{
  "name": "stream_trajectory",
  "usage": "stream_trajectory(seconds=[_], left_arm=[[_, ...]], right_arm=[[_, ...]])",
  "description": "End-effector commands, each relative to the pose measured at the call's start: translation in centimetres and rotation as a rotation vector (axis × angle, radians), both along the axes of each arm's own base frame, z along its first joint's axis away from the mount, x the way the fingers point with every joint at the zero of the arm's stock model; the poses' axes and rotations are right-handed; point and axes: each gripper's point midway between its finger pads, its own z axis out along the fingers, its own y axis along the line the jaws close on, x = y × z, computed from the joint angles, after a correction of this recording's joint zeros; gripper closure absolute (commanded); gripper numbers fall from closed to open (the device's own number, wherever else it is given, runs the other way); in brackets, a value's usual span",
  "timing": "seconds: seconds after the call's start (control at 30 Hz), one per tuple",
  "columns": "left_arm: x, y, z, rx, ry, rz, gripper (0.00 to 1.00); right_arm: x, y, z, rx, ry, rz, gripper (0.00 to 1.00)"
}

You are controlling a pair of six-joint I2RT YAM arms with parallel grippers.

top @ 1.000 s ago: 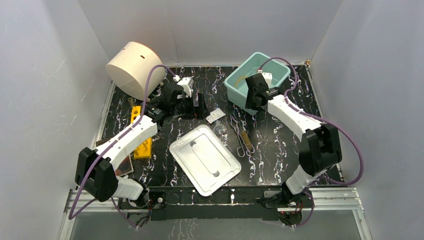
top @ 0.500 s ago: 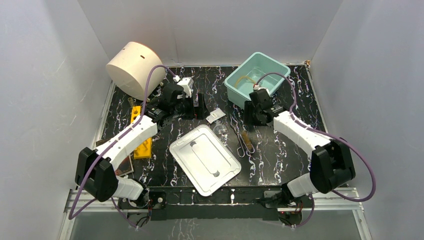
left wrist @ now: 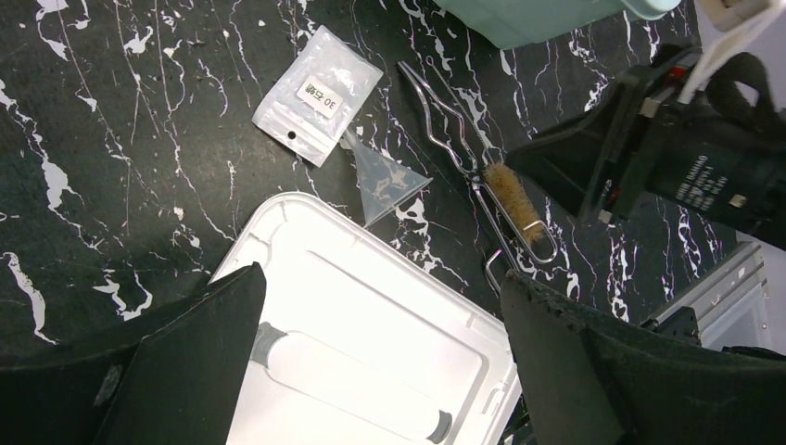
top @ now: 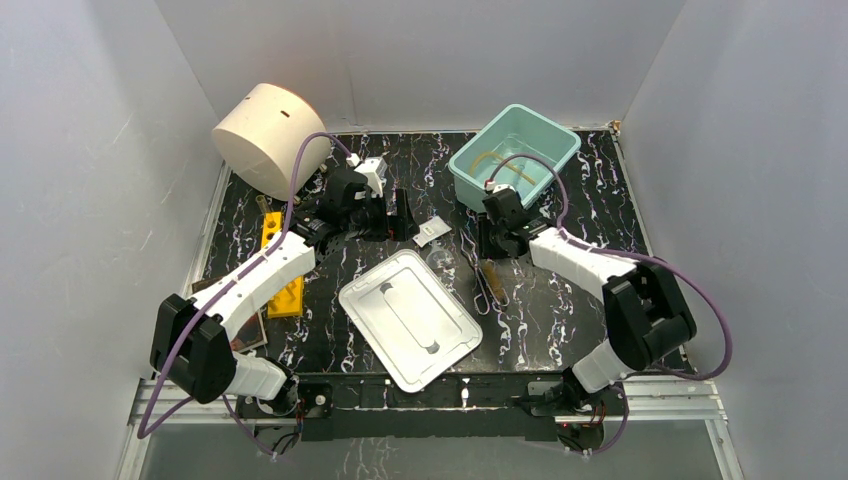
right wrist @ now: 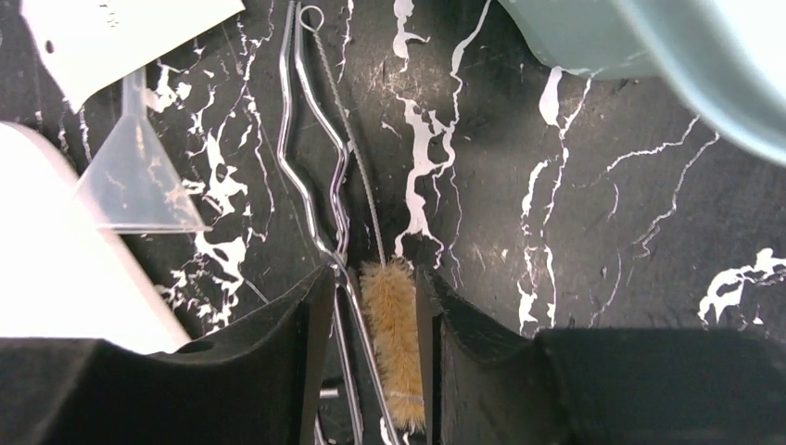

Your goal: Organize the chemistry lab equipment

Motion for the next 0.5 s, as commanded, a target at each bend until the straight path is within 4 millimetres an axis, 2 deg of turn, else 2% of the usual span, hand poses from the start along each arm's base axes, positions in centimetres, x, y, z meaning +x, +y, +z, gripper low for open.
stream_trajectory(seconds=[0.0,0.17,0.47], left_arm=[[-0.2,0.1,1.1,-0.024,-0.022,-0.002,0.02],[-0.2,0.1,1.0,-0.023,-0.020,-0.002,0.02],[0.0,0.1,0.8,-0.015,-0.018,-0.001,0.02]], right_arm=[[2.1,1.1,0.2,-0.007,-0.068,0.013,0.56],[2.9,1.0,0.0,-0.039,-0.084,0.014,0.62],[2.9,1.1,-1.7,-0.075,-0.049,0.046,0.64]])
